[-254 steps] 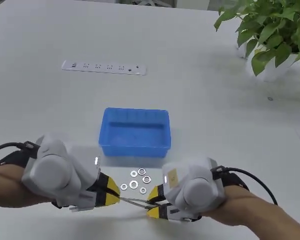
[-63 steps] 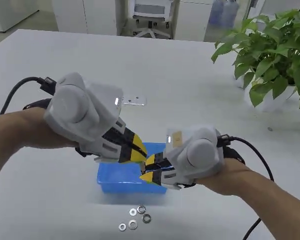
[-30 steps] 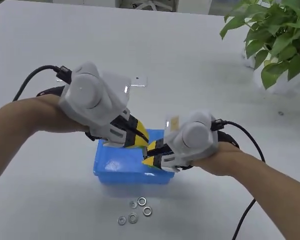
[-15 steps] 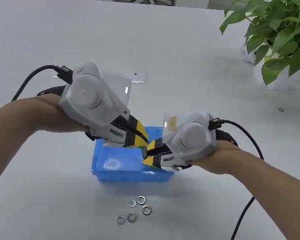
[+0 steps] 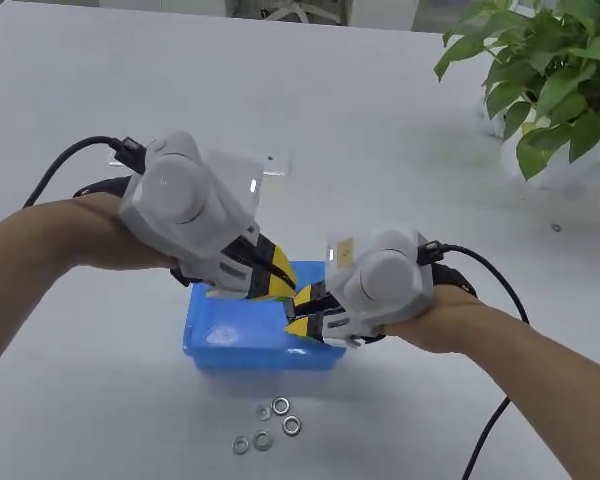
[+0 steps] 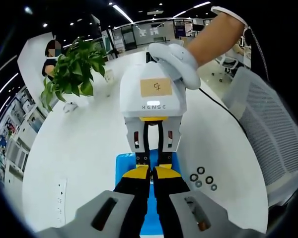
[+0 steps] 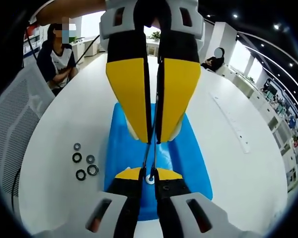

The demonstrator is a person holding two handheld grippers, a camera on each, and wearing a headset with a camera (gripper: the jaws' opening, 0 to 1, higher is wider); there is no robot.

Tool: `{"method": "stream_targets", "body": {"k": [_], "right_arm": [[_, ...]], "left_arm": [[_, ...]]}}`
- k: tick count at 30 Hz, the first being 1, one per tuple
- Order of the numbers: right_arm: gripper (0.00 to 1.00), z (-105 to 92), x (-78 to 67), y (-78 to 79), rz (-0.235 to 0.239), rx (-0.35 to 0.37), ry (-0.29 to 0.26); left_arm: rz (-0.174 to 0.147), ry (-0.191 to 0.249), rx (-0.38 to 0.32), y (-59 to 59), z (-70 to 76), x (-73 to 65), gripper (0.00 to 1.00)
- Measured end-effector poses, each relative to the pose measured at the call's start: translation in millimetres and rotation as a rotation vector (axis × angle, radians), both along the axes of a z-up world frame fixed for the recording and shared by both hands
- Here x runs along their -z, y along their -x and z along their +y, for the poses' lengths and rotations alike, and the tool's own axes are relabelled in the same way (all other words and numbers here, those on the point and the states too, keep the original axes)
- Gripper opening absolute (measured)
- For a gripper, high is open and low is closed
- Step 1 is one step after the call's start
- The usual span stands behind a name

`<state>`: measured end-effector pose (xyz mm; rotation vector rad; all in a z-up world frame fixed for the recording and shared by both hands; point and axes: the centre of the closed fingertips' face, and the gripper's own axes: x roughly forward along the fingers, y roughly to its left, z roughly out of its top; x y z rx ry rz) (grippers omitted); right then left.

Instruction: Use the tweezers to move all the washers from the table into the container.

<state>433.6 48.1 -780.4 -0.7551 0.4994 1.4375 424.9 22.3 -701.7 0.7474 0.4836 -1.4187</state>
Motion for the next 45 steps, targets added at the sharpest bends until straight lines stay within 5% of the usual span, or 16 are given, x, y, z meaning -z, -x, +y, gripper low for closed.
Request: {"method": "stream_targets", "body": {"k": [24,45], "right_arm": [[0.11,0.2,-45.0,15.8,-0.068,0.016,-0.041],[0.11,-2.6,-50.6,52.6,-0.086,-0.001,-0.037]], "left_arm": [[-0.067,-0.011,0.003,22.5,-2.3,-45.0,0.06],[-0.073,-0.039,0.018,58.3,-2.1,-49.2,0.06]]}}
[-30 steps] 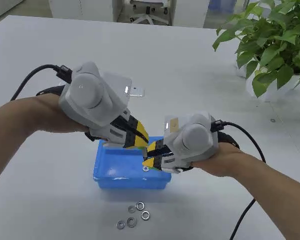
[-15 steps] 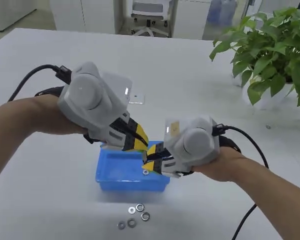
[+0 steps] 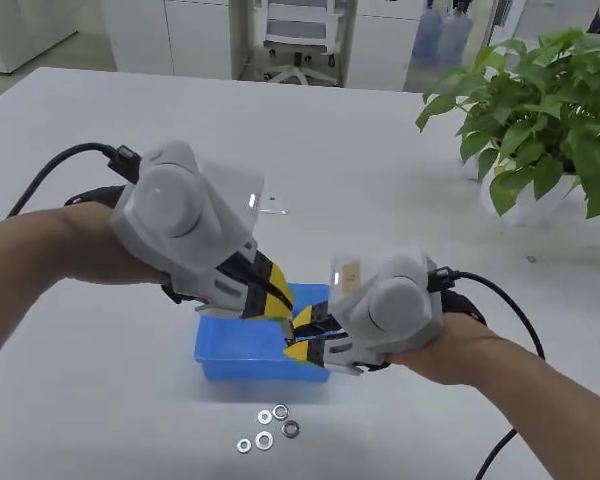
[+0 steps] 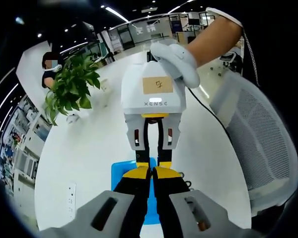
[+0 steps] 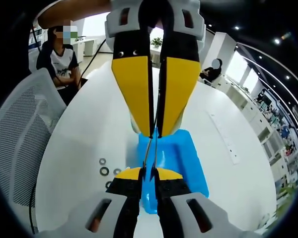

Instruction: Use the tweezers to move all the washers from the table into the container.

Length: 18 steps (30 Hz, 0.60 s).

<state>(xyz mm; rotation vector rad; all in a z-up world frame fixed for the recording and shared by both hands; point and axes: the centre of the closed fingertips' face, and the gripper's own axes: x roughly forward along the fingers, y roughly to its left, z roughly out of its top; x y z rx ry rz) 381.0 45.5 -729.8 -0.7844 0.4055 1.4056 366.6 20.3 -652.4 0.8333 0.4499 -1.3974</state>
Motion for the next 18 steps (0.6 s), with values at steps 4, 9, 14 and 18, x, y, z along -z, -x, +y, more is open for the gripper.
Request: {"method": "stream_targets", "body": {"k": [4,9,14,18], "right_arm": [[0.11,-0.5,3.5,7.2,0.007,-0.003,0.004],[0.12,-1.0,9.8,15.6,0.018,-0.006,0.011],[0.12,-1.3,17.3,22.5,0.032,-0.004,0.015],[0.12,-1.8,22.5,27.1,0.044,-0.004,0.017]], "left_arm": [[0.008,-0.003,0.003,6.4,0.0,3.2,0.06],[0.020,-0.005,0.007,13.4,-0.7,9.4,0.06],[0.033,-0.010,0.017,19.2,-1.8,16.1,0.06],[0.045,-0.012,0.021,21.7,-1.8,21.8,0.06]]}}
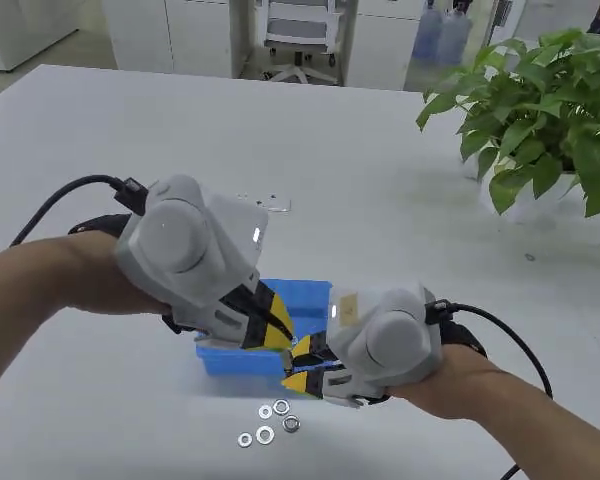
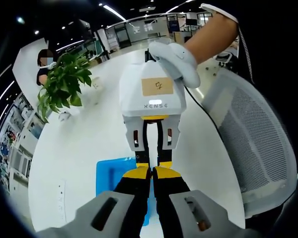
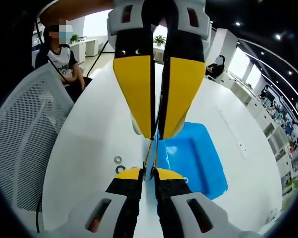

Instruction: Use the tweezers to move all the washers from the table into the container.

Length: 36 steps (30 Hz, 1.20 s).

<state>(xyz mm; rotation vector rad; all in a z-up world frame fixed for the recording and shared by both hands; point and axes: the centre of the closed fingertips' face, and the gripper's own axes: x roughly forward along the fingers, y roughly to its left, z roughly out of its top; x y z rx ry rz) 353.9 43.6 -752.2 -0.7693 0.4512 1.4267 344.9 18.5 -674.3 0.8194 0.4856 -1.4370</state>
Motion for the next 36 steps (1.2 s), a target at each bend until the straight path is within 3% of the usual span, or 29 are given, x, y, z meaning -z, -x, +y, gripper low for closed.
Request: {"method": "stream_targets", "body": {"k": [14,36], "right_arm": [[0.12,-3.0,19.7,14.9,0.049,0.004,0.012],[0.13,-5.3,38.4,27.5,0.104,0.028,0.007]], "left_arm": [[0.043,-0.004,0.003,11.2,-1.0,19.5,0.06],[0.082,-0.026,0.019,20.4,-5.4,37.7,0.06]]}}
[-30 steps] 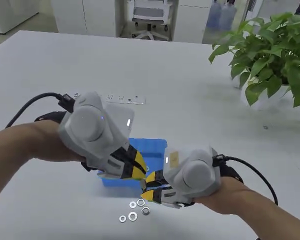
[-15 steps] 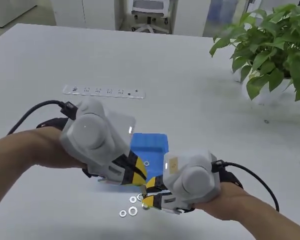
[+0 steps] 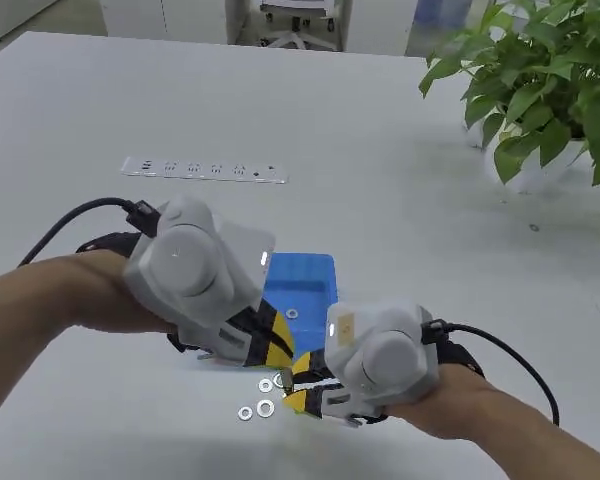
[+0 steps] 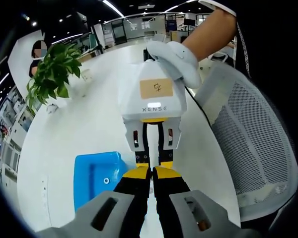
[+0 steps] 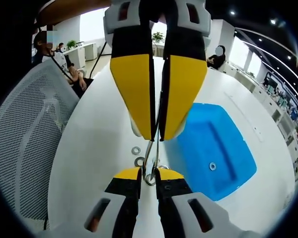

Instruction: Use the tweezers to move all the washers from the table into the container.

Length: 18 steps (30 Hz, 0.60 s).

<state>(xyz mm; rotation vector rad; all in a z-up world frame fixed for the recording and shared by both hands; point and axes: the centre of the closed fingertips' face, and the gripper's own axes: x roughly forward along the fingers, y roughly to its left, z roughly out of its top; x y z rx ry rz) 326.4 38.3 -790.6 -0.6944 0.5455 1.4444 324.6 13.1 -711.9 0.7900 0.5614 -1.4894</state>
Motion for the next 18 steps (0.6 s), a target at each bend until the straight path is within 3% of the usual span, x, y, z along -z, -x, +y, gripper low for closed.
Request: {"method": "stream_targets", "body": {"k": [18], "right_arm": [[0.14,0.3,7.6,0.0,0.016,0.005,0.003]], "left_arm": [[0.006,-0.002,0.000,-2.3,-1.9,6.6,0.06]]}}
